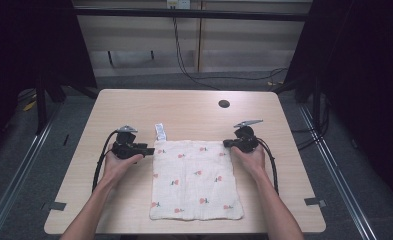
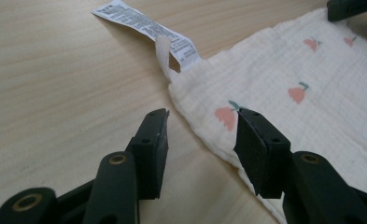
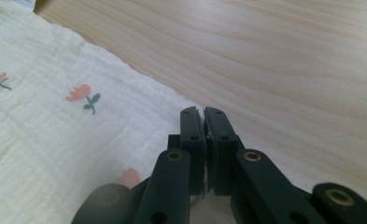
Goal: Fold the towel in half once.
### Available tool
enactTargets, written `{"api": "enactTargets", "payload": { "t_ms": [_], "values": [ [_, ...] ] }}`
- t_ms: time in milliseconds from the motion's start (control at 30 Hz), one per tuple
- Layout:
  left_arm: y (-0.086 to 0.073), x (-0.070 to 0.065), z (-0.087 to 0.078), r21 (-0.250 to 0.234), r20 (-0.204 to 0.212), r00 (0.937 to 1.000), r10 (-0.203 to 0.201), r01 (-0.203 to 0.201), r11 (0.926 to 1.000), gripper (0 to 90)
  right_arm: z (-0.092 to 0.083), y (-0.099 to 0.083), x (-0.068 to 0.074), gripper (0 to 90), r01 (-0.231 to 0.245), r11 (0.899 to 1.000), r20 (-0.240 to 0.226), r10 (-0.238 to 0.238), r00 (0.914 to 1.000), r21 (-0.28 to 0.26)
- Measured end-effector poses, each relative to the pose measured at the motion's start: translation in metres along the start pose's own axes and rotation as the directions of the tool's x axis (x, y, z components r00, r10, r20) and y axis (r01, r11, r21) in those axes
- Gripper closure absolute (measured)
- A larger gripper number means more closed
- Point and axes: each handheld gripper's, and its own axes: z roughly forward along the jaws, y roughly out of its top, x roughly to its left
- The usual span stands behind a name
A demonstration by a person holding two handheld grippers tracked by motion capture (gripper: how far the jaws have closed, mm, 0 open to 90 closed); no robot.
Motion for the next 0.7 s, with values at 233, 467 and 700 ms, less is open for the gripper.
{"api": "enactTargets", "payload": {
  "t_ms": [233,467,700],
  "values": [
    [0.011,0.007,0.02,-0.007,-0.018,0.9998,0.003,-0.004,1.0,56.9,0.0,0.001,-0.001,87.4,-0.008,1.0,-0.017,0.008,0.9998,0.005],
    [0.018,0.008,0.029,0.008,-0.026,0.9995,0.019,-0.019,0.9998,55.9,-0.003,0.003,-0.001,87.1,-0.005,1.0,-0.027,0.004,0.9996,-0.015],
    [0.021,0.005,0.034,0.035,-0.001,0.9985,0.055,-0.055,0.9979,72.4,-0.003,0.004,-0.002,87.2,-0.01,1.0,-0.047,0.009,0.9988,-0.017]
  ]
}}
